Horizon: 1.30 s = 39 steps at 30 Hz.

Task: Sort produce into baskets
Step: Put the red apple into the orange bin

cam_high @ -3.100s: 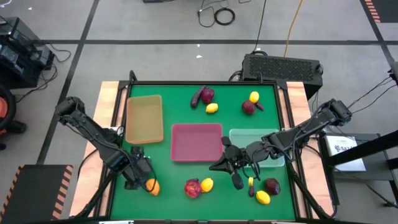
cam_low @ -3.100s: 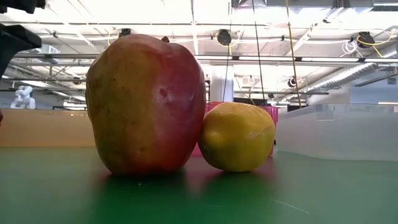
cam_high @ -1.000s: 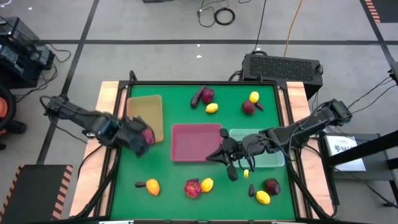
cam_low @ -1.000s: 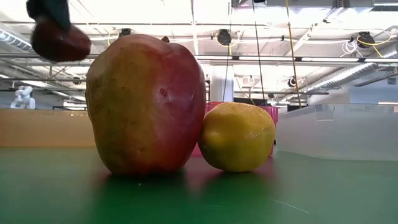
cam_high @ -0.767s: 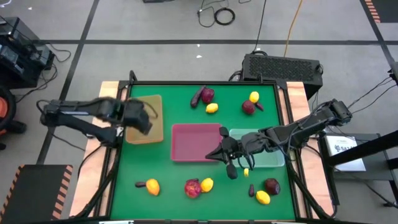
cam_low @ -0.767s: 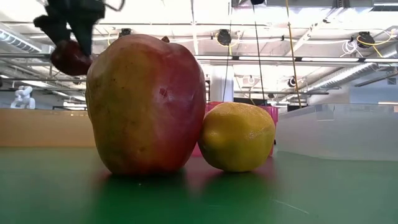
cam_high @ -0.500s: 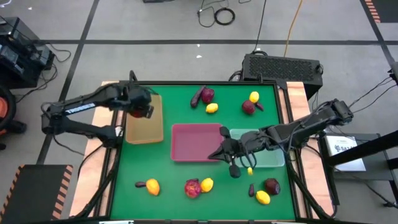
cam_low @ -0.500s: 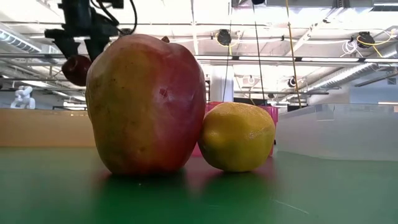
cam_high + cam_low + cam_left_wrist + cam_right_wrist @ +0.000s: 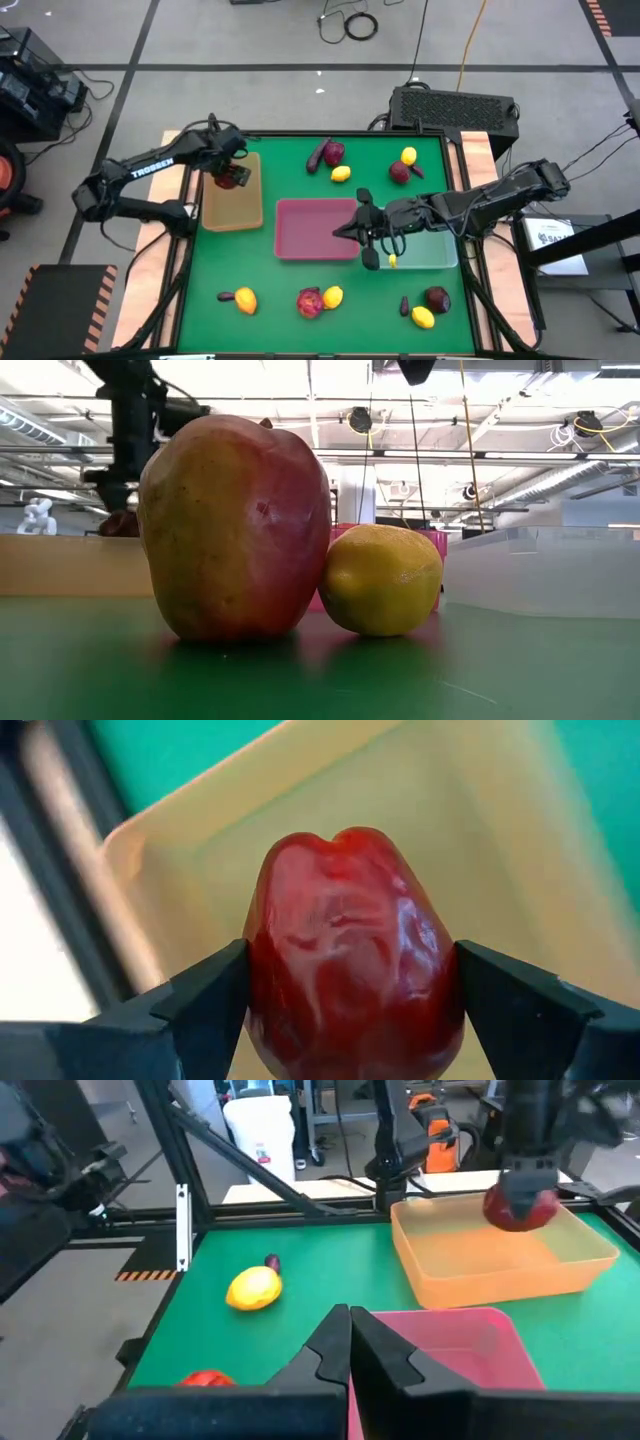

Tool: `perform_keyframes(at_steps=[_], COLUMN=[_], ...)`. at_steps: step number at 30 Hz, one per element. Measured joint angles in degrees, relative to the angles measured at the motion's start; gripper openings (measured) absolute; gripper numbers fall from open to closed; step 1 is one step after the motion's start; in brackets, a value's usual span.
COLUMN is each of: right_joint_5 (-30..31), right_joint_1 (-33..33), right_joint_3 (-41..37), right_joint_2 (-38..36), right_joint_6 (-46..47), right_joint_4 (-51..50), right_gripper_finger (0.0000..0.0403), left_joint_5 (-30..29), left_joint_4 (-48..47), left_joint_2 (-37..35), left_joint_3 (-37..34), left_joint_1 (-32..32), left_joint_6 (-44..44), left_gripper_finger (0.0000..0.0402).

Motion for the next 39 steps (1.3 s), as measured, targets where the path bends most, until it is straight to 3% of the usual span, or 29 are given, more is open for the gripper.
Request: perform_keyframes(at_steps=[7,12,21,29,34,39], right_joint_5=[1.4,1.5,1.2,1.0,1.0,1.0], right_joint_1=[-0.4,-0.3,-0.3,-0.3,-0.3,-0.3], right_joint_3=[0.0,0.0,0.0,-0.1,-0.1,-0.1], right_joint_2=[0.0,0.0,0.0,0.0,0.0,0.0], right_joint_6=[1.3,3.4,4.4,4.4,4.2,4.2], right_joint_4=[0.4,0.4,0.4,0.1,0.0,-0.3], right_gripper_finger=[0.0000,0.0000,0.0000,0.0000,0.0000,0.0000], left_joint_5=[-2.2,-3.2,-1.9,-1.9,5.0,12.5], left_joint_4=[6.4,8.7,8.8,8.6,12.3,20.1], left_joint_2=[0.0,0.0,-0.1,-1.7,-3.7,-4.1], left_joint_3=[-6.3,-8.1,-8.0,-1.7,0.6,0.6], left_joint_1=[0.3,0.4,0.3,-0.3,-5.9,-18.1], left_joint_6=[0.2,1.4,4.0,3.3,1.5,0.9], left_gripper_finger=[0.0325,0.0355,0.0383,0.0384,0.0384,0.0384])
